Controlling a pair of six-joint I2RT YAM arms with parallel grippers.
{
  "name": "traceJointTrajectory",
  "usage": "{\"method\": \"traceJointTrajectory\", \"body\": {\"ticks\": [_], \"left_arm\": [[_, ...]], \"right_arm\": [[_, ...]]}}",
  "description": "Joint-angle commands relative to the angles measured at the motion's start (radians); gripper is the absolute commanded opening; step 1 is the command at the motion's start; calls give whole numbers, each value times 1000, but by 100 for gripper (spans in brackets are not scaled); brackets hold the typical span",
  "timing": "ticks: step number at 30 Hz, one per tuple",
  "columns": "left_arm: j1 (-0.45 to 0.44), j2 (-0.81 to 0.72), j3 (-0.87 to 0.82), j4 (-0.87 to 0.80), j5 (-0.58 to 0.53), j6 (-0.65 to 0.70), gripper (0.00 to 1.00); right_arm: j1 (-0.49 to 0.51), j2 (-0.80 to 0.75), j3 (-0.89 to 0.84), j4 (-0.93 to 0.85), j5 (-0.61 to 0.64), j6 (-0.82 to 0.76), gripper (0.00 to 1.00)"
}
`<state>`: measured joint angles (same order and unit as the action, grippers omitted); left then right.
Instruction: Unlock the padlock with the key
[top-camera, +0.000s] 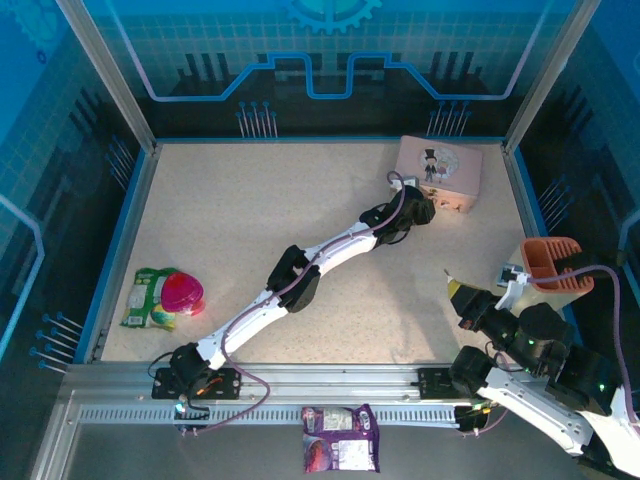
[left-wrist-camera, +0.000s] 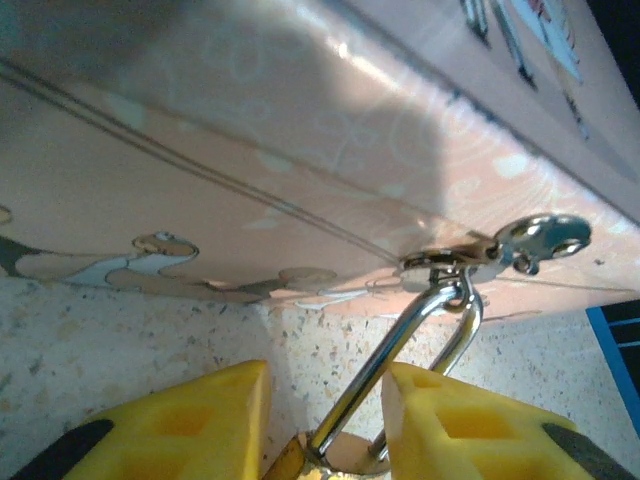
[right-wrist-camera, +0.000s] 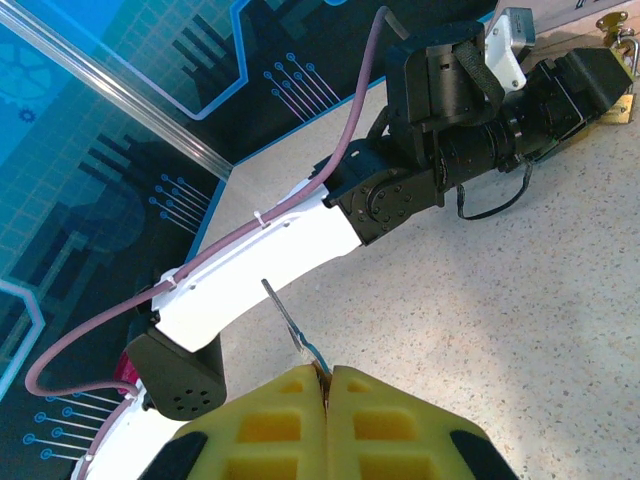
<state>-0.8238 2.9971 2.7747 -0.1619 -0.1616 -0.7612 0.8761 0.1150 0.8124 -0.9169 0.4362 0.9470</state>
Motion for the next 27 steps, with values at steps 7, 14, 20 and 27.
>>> {"method": "traceJointTrajectory", "body": {"ticks": [7,14,20,27], "left_arm": [[-26,22,7,-96,39,-29,20],[-31,-35,-66,-70,-3,23,2],[-41,-228,-379,81,-59,97,0],[-32,-482,-803,235,-90,136,0]], "right_arm": [[4,-96,-1,-20,20,20,0],[4,-95,2,-30,25,23,0],[4,-80,1,-62,25,47,0],[3,-56,-34,-81,19,81,0]]}}
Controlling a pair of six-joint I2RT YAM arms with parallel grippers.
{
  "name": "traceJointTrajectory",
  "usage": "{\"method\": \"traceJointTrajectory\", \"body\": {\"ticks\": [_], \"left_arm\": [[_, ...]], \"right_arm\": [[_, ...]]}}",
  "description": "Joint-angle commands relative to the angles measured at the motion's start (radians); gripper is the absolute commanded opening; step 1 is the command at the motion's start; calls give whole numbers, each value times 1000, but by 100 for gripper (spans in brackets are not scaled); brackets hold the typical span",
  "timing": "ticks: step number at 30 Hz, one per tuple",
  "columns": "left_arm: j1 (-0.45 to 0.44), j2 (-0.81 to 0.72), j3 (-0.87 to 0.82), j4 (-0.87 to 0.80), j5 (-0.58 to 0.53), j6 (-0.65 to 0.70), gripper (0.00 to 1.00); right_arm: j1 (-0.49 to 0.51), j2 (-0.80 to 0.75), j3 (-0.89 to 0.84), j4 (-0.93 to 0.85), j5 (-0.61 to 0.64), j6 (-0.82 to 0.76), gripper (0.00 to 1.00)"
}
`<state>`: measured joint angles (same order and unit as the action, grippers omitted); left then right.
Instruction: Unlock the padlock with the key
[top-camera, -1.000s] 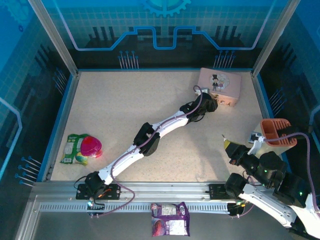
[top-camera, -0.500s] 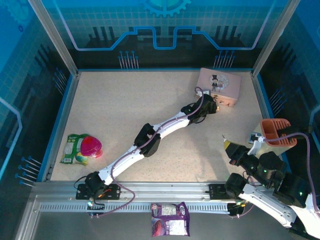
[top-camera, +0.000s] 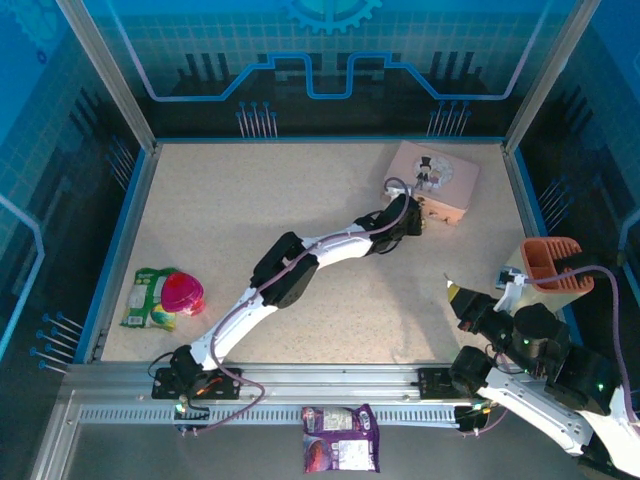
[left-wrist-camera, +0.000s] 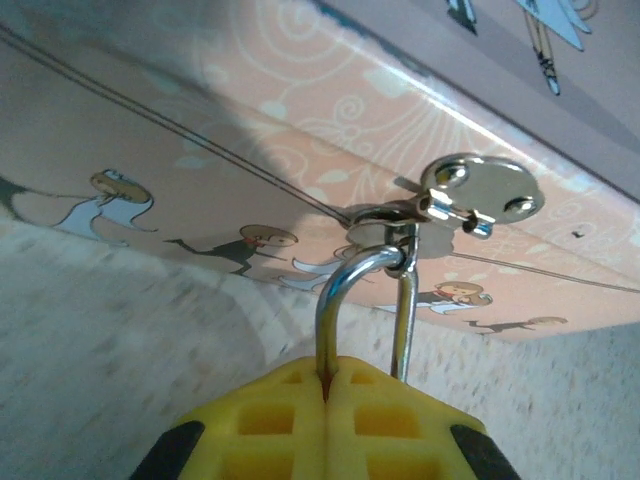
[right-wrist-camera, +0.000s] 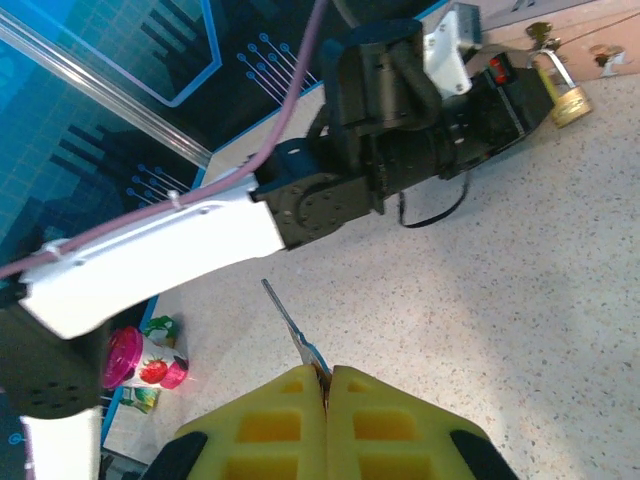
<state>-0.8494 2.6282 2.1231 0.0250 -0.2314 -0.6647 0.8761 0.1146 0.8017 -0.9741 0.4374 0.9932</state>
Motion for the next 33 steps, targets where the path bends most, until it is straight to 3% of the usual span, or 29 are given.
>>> {"method": "traceJointTrajectory", "body": {"ticks": [1,8,17,28,33], "left_arm": [[-3,-149,-216,76,-15,40,0],[43,-423,-675,198,6,49,0],[91,-727,-1092,252,23,63,0],[96,-1051,-1425,142,-21,25,0],[-2,-1125,-1471,46,-88,-29,0]], "right_arm": [[3,-46,-33,-18,12,40,0],[0,20,-144,92,-48,71,0],[11,132,-290,302,-130,100,0],[191,293,-363,447,-42,149,0],[291,321,-391,435,42,214,0]]}}
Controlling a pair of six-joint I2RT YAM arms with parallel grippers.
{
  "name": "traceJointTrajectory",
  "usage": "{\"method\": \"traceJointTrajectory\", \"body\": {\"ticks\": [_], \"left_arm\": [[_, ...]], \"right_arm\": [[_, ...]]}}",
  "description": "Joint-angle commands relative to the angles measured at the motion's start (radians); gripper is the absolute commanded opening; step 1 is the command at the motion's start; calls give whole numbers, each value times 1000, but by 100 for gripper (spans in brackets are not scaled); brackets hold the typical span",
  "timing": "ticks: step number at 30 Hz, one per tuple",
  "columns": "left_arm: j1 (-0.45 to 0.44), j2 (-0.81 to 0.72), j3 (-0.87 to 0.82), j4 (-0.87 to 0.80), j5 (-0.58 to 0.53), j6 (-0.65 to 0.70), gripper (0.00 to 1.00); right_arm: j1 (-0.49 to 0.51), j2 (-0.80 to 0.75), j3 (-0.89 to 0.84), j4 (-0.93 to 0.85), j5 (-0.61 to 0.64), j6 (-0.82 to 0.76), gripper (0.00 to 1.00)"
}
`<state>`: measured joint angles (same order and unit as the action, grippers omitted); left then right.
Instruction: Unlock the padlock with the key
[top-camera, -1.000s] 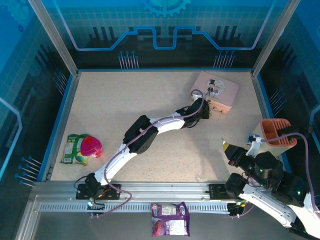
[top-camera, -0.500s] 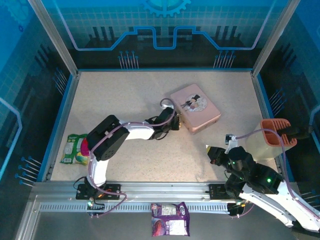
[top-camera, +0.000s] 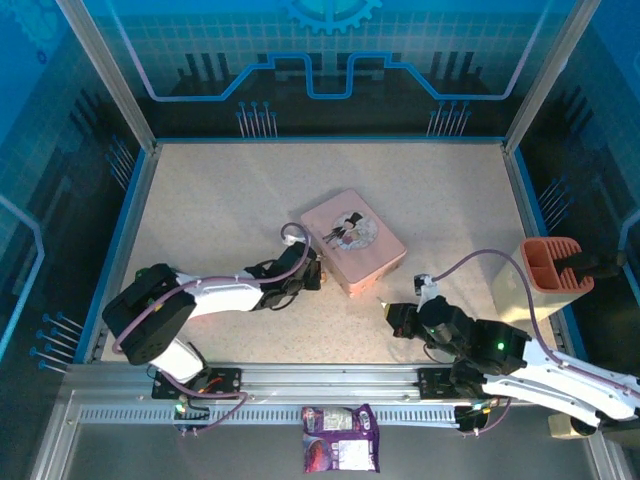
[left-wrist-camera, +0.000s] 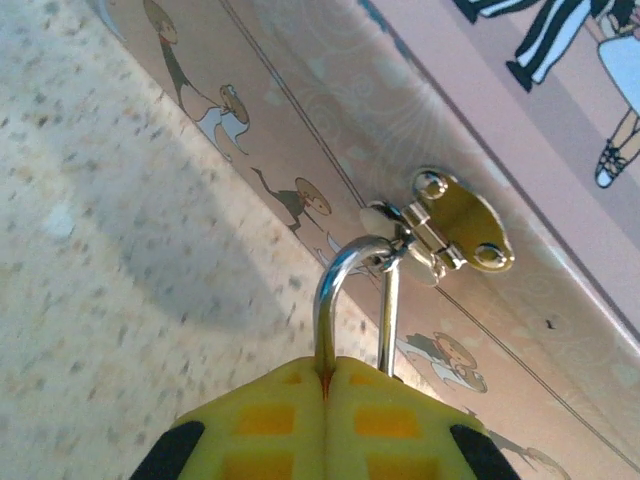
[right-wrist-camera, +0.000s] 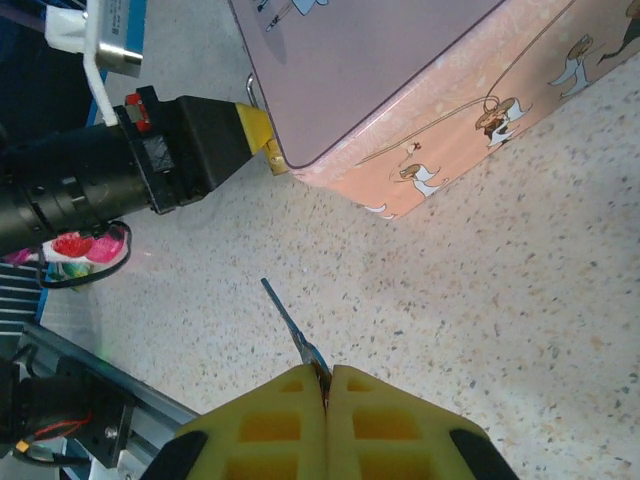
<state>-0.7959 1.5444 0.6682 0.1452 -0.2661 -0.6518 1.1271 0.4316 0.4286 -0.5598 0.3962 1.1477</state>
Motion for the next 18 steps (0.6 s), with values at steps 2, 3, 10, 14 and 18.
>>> {"method": "traceJointTrajectory", "body": {"ticks": [2,3,10,14,18], "left_arm": [[-104,-40,-18,-86,-64,-87,0],[-129,-35,-17,-85,-70,-103,0],[-262,77,93,-67,-72,-113,0],[-275,174,198,-39,-40,-86,0],[-274,274,326,-38,2,-44,0]], "right_arm": [[66,4,-22,-18,111,101,0],[74,1,-19,-44,121,120,0],[95,-83,50,-287,184,182,0],[98,-133,77,-370,207,201,0],[98,-134,66,-332,197,199,0]]}}
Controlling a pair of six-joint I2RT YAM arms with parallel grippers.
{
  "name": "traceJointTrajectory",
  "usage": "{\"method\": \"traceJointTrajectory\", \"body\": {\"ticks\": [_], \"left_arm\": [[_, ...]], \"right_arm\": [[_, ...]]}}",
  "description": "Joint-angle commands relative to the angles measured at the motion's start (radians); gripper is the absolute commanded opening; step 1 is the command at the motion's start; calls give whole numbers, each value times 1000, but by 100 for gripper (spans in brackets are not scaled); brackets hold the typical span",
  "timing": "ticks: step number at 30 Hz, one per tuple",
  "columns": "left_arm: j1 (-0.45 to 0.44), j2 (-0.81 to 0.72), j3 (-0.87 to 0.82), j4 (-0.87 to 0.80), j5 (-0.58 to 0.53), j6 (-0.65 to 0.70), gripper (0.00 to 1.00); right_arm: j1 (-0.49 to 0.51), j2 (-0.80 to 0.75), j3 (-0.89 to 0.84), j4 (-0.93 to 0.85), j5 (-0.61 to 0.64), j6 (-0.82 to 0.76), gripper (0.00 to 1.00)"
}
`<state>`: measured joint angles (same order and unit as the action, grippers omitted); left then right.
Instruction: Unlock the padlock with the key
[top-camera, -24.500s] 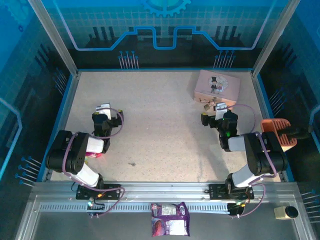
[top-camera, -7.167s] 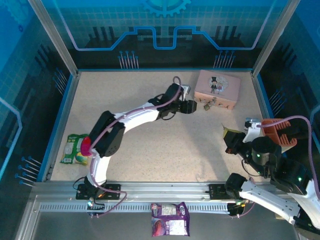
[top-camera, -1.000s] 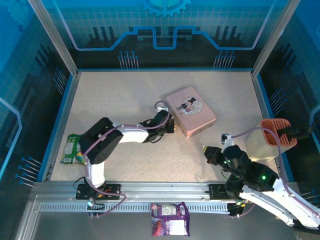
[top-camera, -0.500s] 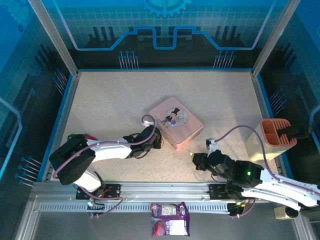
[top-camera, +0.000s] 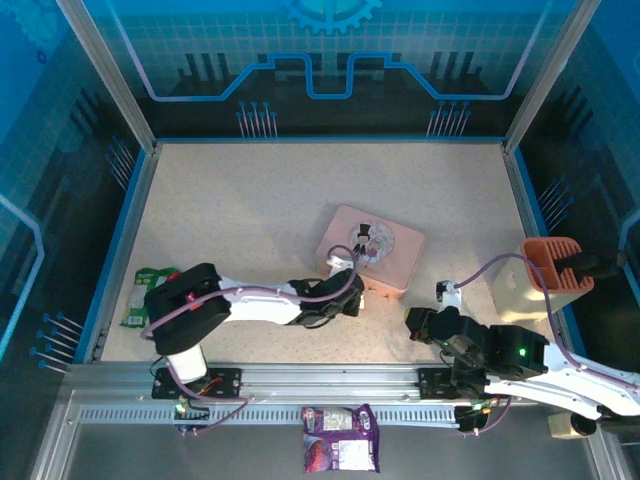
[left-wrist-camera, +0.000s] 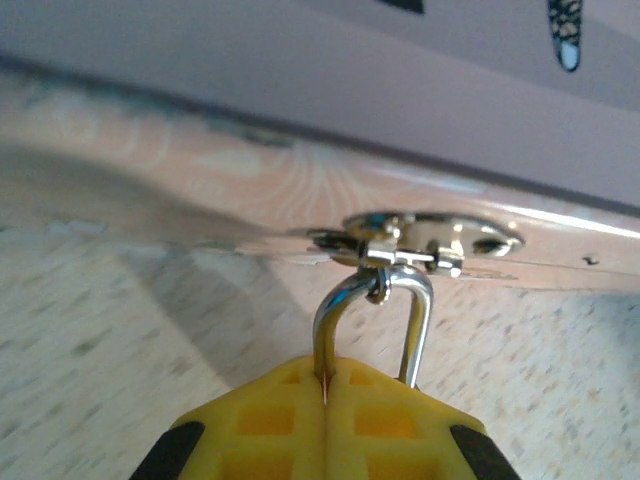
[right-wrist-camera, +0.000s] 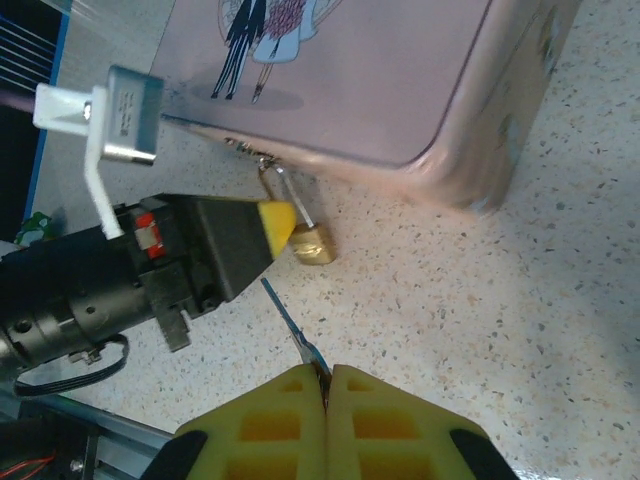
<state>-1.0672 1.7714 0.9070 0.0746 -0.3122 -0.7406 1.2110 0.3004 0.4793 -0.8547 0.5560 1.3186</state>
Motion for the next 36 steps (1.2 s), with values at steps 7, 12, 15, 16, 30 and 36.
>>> {"method": "traceJointTrajectory", "body": {"ticks": [7,12,15,16,30,36], "left_arm": [[16,128,179,22,69,120,0],[19,107,120,37,73,189,0],[18,85,83,56,94,234,4],[19,76,64,78,104,248,6],[127,-55,-249,551,403,217,47],[151,-40,-288,626,498,224,56]], "right_arm": [[17,4,21,-64,47,52,0],[19,-10,10,-70,41,67,0],[20,-6,7,-52,38,65,0],[20,-4,6,-47,35,62,0],[41,48,19,-23,21,59,0],[59,78,20,-3,25,62,0]]}}
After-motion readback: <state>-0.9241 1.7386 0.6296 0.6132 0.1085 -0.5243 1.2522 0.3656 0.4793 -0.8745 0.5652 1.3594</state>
